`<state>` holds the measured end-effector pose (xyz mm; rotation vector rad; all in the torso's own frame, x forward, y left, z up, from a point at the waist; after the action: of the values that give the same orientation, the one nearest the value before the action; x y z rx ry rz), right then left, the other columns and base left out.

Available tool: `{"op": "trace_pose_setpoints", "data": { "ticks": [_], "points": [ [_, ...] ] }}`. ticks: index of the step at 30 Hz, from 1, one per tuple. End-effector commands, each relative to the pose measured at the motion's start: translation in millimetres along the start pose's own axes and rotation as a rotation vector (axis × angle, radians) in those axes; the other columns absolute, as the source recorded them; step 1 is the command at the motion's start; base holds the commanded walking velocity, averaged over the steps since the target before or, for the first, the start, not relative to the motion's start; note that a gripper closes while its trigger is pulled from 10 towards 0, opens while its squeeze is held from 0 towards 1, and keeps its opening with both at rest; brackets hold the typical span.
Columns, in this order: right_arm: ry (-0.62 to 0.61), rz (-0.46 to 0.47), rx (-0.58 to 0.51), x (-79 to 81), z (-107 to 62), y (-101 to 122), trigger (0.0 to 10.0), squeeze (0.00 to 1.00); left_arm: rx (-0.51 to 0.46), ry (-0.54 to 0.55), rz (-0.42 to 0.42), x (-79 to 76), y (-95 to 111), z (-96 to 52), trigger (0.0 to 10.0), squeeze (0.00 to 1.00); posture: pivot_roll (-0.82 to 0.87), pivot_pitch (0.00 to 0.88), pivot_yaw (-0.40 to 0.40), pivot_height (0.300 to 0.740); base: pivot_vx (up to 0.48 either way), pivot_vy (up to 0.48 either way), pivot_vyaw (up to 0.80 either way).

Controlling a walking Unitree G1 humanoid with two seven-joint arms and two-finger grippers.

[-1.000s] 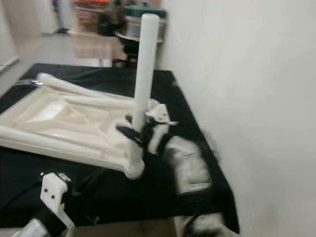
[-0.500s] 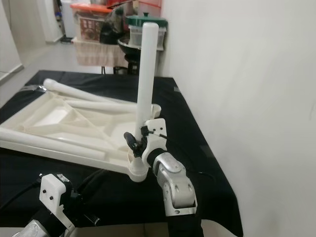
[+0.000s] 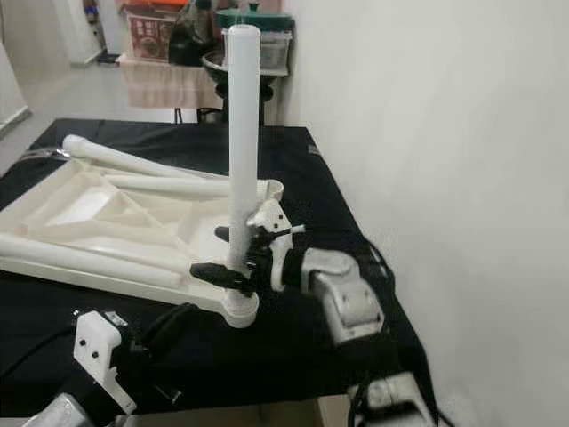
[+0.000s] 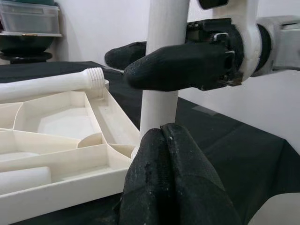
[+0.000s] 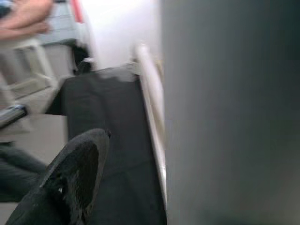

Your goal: Building children table

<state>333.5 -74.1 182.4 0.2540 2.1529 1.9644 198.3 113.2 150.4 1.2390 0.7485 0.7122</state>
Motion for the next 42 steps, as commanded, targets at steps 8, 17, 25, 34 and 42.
{"op": "trace_pose_setpoints", "data": {
  "ticks": [8,17,25,34,42],
  "points": [
    [-0.024,0.096,-0.005,-27.2,-0.9,-8,0.0,0.00,0.013,0.000,-0.001,-1.5,-4,1.0,10.0,0.00,0.06,0.000,-0.110,0.740,0.000,0.000,0.00],
    [-0.165,0.042,0.055,-31.8,-29.5,-17,0.0,0.00,0.010,0.000,-0.002,-1.0,-1,-0.3,10.0,0.00,0.04,0.000,-0.086,0.740,0.000,0.000,0.00],
    [-1.162,0.219,0.138,3.8,-53.0,-50,0.0,0.00,0.011,0.002,0.001,2.0,3,-5.9,10.0,0.00,0.01,0.014,-0.082,0.740,0.000,0.000,0.00],
    [-1.007,0.103,0.187,1.7,-52.6,-40,10.0,0.00,0.012,0.000,-0.002,-0.1,2,-5.2,10.0,0.00,0.03,0.003,-0.113,0.740,0.000,0.000,0.00],
    [-0.738,0.149,0.038,7.2,-21.3,-14,10.0,1.00,0.013,-0.002,-0.007,-1.5,1,-4.6,10.0,0.00,0.03,0.000,-0.103,0.740,0.000,0.000,0.00]
  ]
}}
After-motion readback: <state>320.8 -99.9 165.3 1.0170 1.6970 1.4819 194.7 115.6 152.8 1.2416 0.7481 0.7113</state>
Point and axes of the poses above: a point about 5 cm out from each wrist's last joint towards the gripper, its own z axis pointing out of the wrist towards the gripper, its own y axis along the axis of the wrist's last joint, x = y × z, the point moved 2 cm from there along z, pointing out of the wrist towards the gripper, and after that the axes turned 5 degrees about -z, right-handed, at the moved point
